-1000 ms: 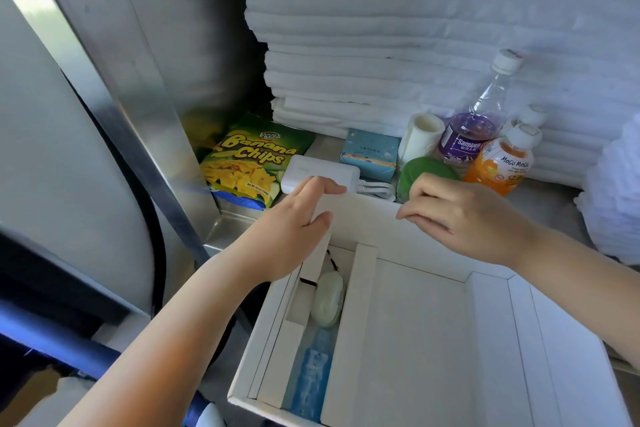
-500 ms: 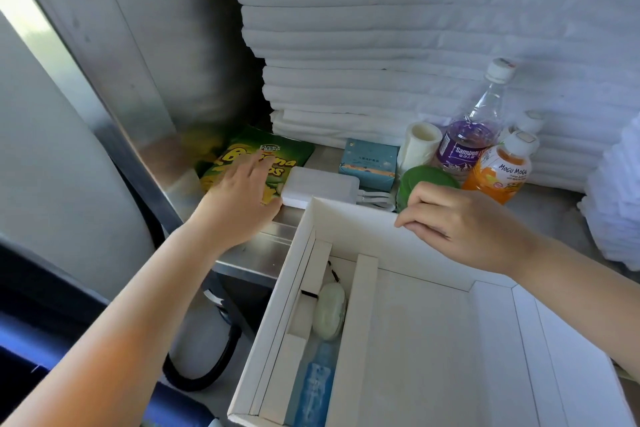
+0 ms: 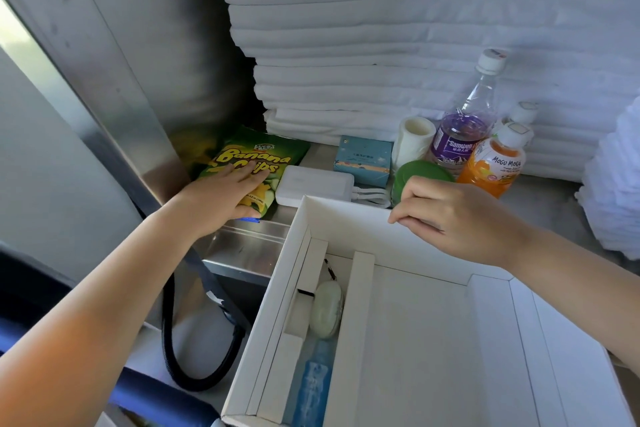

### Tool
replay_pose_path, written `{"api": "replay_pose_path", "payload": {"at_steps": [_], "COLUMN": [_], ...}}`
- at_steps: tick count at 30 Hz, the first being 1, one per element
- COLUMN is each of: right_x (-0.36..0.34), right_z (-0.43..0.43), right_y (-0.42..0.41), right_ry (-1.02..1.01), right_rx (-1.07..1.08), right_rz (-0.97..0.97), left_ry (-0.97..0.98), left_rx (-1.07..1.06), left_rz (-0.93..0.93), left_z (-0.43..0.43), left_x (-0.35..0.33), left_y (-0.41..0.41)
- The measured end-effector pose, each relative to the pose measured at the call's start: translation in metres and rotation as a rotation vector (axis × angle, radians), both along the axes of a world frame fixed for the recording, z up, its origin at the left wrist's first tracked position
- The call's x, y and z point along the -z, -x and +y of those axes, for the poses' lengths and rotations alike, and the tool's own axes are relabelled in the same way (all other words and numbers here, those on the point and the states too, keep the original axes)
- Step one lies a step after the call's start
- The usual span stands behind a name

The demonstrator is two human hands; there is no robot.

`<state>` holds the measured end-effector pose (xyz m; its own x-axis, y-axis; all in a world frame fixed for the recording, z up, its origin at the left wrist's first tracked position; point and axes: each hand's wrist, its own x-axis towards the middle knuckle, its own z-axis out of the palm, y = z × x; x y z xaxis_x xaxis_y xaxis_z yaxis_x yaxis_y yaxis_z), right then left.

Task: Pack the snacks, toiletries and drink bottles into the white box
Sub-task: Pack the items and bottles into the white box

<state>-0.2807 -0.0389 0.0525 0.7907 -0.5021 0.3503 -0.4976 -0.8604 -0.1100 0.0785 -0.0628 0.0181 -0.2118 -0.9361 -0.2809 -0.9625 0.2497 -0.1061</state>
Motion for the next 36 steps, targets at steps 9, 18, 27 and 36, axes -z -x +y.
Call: {"api": "replay_pose_path", "payload": {"at_steps": [9,18,27,36], "right_x": [-0.001,-0.002,-0.001,-0.003], "right_z": [0.001,0.001,0.002,0.003], "right_y": [0.0,0.0,0.0,0.0], "right_ry": [-0.024,-0.029,-0.032,-0.051], "right_rx": [0.001,-0.004,0.014,0.009], "right_rz": [-0.009,-0.033,-0.041,-0.019], "left_ry": [0.145,0.239,0.408,0.805], "left_rx": [0.11,0.024,-0.026,0.175], "left_rz": [-0.148,-0.145,-0.03,0.129], "left_z": [0.011,0.009,0.006,0.052], "left_x": [0.02,0.018,-0.003,-0.072], "left_y": [0.005,0.005,0.018,0.046]}}
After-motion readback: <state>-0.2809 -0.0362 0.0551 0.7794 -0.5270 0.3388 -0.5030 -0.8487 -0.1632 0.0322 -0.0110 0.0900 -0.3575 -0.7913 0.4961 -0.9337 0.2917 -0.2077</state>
